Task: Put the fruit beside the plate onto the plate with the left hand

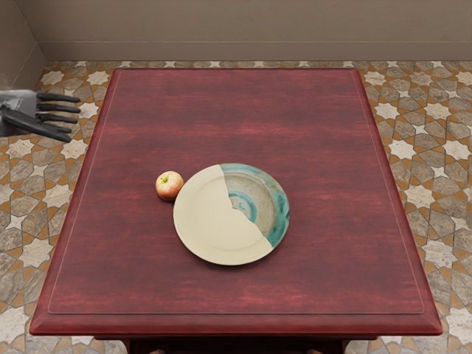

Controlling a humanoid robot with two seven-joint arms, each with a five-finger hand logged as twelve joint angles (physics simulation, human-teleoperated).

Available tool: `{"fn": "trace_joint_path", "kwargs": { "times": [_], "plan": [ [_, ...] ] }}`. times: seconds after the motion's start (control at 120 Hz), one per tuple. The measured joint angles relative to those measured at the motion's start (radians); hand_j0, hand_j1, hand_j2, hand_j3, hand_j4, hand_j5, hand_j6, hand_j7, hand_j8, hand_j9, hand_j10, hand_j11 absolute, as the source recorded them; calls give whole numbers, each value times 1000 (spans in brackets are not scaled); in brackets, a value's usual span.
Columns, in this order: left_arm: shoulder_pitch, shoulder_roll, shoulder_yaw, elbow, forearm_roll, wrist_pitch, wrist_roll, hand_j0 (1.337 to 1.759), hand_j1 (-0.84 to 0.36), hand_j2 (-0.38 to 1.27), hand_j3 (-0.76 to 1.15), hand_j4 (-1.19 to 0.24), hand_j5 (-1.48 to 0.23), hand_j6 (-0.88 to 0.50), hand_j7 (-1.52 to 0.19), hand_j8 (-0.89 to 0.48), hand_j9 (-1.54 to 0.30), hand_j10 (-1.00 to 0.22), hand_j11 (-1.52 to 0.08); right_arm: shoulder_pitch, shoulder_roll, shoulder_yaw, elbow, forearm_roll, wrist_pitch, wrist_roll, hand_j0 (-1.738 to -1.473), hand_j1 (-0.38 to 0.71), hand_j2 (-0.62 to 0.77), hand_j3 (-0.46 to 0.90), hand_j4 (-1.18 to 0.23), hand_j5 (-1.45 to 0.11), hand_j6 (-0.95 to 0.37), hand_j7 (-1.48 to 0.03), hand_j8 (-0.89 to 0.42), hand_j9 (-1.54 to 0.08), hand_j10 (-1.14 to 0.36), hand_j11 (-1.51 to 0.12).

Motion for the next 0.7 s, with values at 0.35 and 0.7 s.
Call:
{"fn": "trace_joint_path", "kwargs": {
  "times": [0.35,0.7],
  "plan": [
    [-85,-42,19,-11,80,0,77,1658,56,50,0,-245,-318,-245,-318,-244,-318,-244,-318,-1,0,0,-2,1,0,0,-1658,-322,-4,0,-22,-29,-23,-29,-22,-29,-22,-29],
    [-83,-8,-3,-508,608,130,138,1658,57,50,0,-247,-319,-247,-318,-247,-318,-246,-318,-1,0,0,-2,1,0,0,-1658,-323,-4,0,-22,-29,-23,-29,-22,-29,-22,-29]
  ]
}}
